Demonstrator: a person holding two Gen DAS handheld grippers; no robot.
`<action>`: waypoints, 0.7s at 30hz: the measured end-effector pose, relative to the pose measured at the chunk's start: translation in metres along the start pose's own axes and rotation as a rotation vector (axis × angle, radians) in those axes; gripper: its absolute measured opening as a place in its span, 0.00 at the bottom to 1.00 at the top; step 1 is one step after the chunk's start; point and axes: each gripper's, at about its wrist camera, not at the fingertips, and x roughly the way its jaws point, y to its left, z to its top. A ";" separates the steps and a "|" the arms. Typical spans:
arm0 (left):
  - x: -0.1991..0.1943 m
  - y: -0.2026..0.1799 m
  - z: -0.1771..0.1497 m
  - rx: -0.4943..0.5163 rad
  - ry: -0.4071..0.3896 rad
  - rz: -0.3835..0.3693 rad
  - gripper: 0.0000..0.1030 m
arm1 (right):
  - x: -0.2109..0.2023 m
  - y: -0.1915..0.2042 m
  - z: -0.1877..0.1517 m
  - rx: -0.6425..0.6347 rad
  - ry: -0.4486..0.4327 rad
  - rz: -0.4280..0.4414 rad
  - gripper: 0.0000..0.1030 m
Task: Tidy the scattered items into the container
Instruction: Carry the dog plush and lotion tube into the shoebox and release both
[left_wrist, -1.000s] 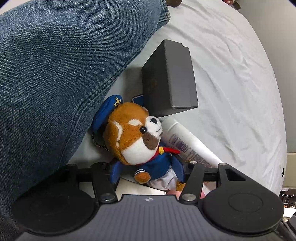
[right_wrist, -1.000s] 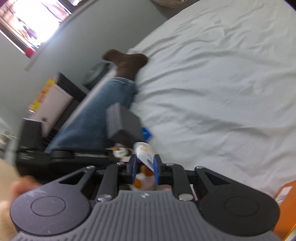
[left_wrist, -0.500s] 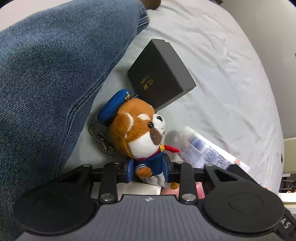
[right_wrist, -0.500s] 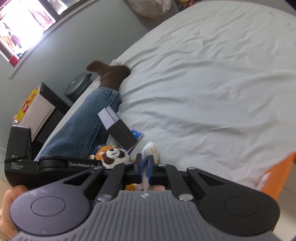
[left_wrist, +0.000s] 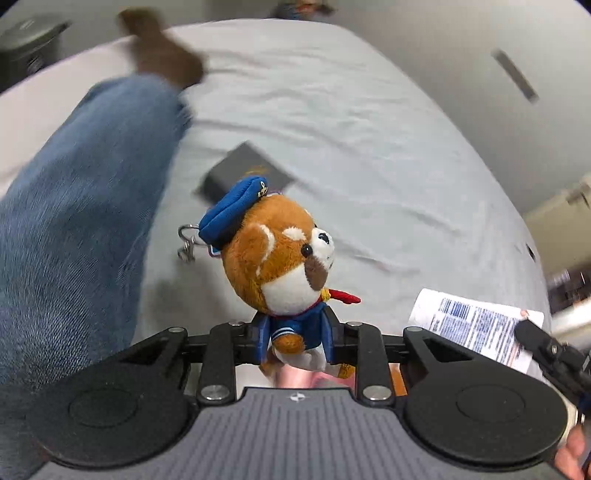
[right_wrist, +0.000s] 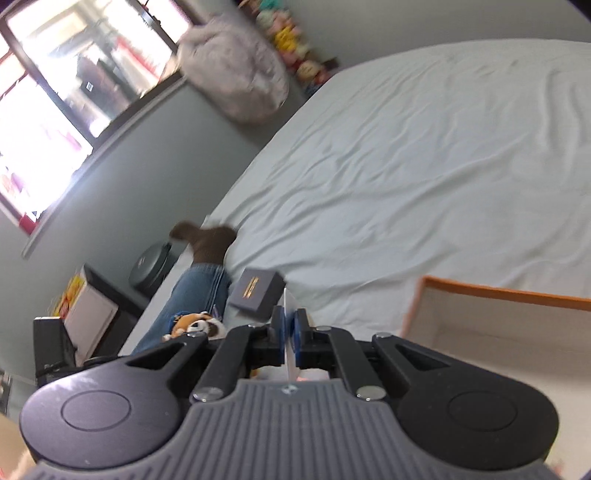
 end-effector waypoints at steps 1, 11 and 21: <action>-0.006 -0.008 -0.006 0.035 0.003 -0.019 0.31 | -0.014 -0.004 -0.001 0.015 -0.025 -0.008 0.05; -0.035 -0.122 -0.037 0.442 0.056 -0.207 0.29 | -0.131 -0.047 -0.017 0.066 -0.189 -0.188 0.05; -0.002 -0.245 -0.095 0.660 0.294 -0.414 0.29 | -0.202 -0.090 -0.052 0.134 -0.232 -0.382 0.05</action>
